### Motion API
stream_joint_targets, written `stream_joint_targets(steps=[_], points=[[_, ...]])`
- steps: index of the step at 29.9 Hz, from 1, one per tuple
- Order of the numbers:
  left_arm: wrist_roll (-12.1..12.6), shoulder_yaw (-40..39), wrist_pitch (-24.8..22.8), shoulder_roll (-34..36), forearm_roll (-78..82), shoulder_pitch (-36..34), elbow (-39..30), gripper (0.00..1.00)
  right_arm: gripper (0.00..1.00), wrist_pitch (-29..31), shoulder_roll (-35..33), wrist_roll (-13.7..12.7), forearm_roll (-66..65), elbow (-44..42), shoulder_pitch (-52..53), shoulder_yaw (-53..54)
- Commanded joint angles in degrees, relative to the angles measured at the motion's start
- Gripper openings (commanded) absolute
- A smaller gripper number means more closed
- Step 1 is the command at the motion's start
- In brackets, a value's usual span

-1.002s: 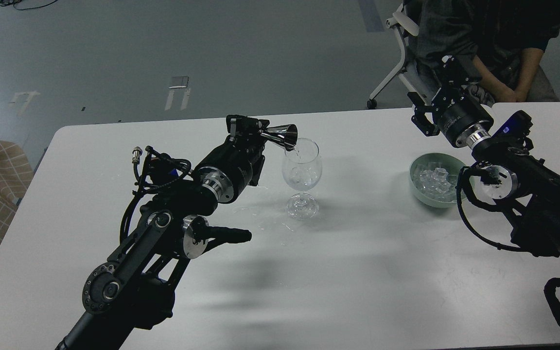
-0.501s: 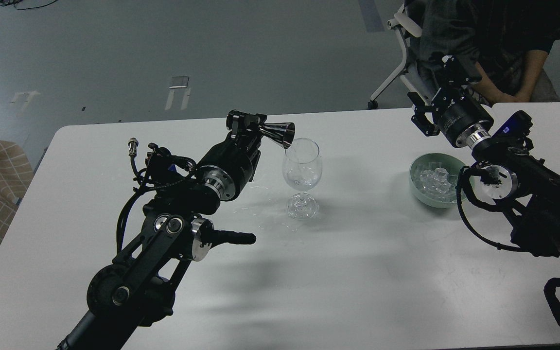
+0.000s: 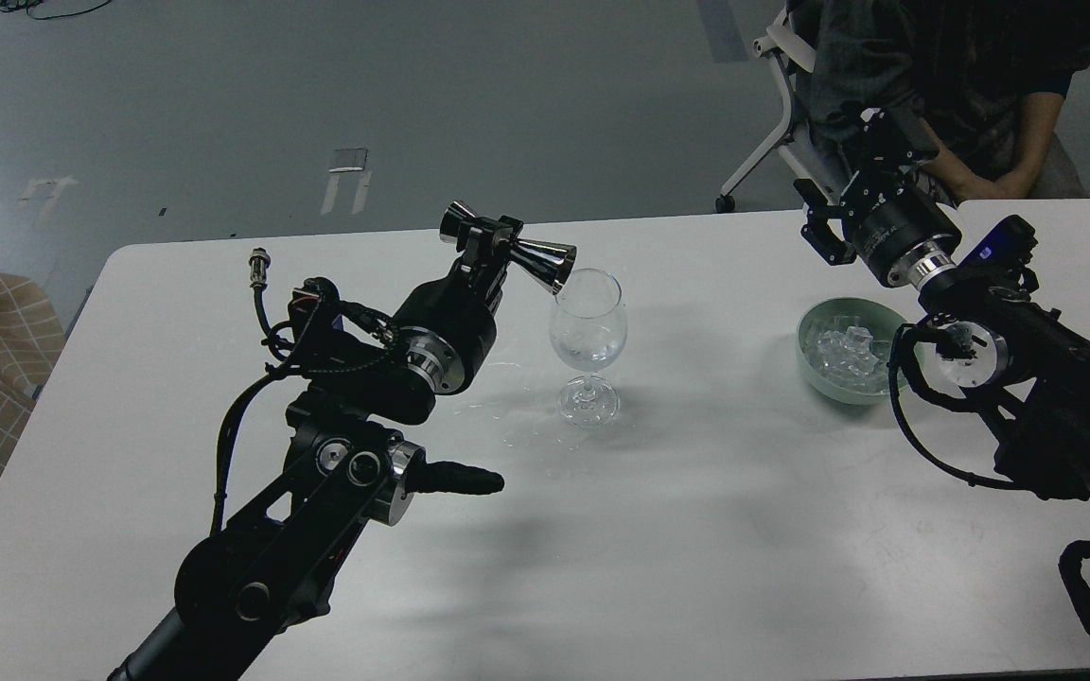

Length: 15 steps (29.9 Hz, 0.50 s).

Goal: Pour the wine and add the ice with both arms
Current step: 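Tilt the jigger over the wine glass rim with the left gripper, then turn the jigger upright and carry it back to its table spot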

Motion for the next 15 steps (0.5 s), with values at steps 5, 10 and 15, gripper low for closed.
stream_joint_targets(steps=[5,10,15], points=[[0.9,-0.6,1.1,-0.1,1.9,-0.1,0.0,0.0,1.0,0.0,0.0,0.0,0.0,-0.2,0.0,0.0],[0.9,-5.8,1.6,-0.4,-11.2,-0.3,-1.4,0.0,1.0,0.0,-0.1,0.0,0.0,0.1,0.0,0.1],[0.9,-15.6,1.4,1.5,-34.7,-0.1,-2.6,0.0,1.0,0.0,-0.1,0.0,0.0,0.2,0.1,0.1]])
